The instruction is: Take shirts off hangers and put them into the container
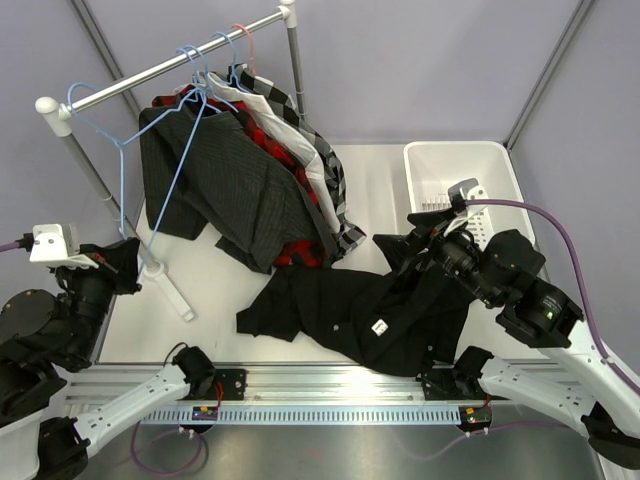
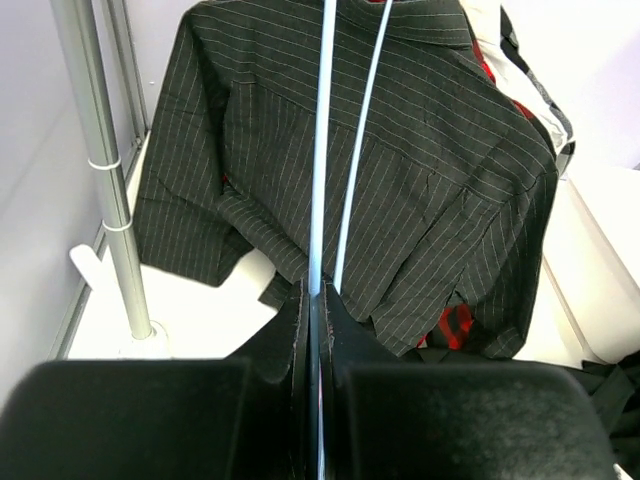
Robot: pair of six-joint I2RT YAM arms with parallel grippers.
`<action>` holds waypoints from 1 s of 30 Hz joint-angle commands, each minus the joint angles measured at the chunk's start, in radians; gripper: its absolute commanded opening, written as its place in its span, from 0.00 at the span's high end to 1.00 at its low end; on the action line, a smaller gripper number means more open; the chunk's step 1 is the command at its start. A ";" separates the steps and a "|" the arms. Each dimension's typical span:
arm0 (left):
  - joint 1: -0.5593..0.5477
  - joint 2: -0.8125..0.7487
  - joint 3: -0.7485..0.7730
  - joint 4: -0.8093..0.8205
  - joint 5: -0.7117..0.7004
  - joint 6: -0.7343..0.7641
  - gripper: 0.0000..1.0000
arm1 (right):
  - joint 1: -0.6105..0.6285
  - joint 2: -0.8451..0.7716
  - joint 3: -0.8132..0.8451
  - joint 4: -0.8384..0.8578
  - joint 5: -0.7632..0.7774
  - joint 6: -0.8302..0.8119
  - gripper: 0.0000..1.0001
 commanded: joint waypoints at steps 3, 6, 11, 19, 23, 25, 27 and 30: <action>0.002 -0.014 0.013 0.026 -0.121 -0.006 1.00 | 0.004 0.005 -0.015 0.031 0.020 -0.019 0.01; 0.002 -0.011 0.015 0.026 -0.089 -0.005 1.00 | 0.004 0.010 -0.020 0.034 0.023 -0.022 0.00; 0.002 -0.023 0.035 0.031 0.054 0.001 1.00 | 0.004 -0.001 -0.041 0.038 0.026 -0.025 0.00; 0.002 -0.051 0.104 0.031 0.166 -0.005 1.00 | 0.004 -0.004 -0.066 0.045 0.029 -0.024 0.01; 0.002 -0.068 0.119 0.028 0.186 -0.016 1.00 | 0.004 -0.010 -0.072 0.045 0.029 -0.022 0.00; 0.002 -0.074 0.113 0.026 0.166 -0.017 1.00 | 0.004 -0.012 -0.072 0.045 0.029 -0.019 0.01; 0.002 -0.080 0.109 0.017 0.151 -0.016 1.00 | 0.004 -0.018 -0.072 0.045 0.029 -0.016 0.01; 0.002 -0.082 0.092 0.005 0.120 -0.023 1.00 | 0.004 -0.019 -0.072 0.038 0.032 -0.016 0.01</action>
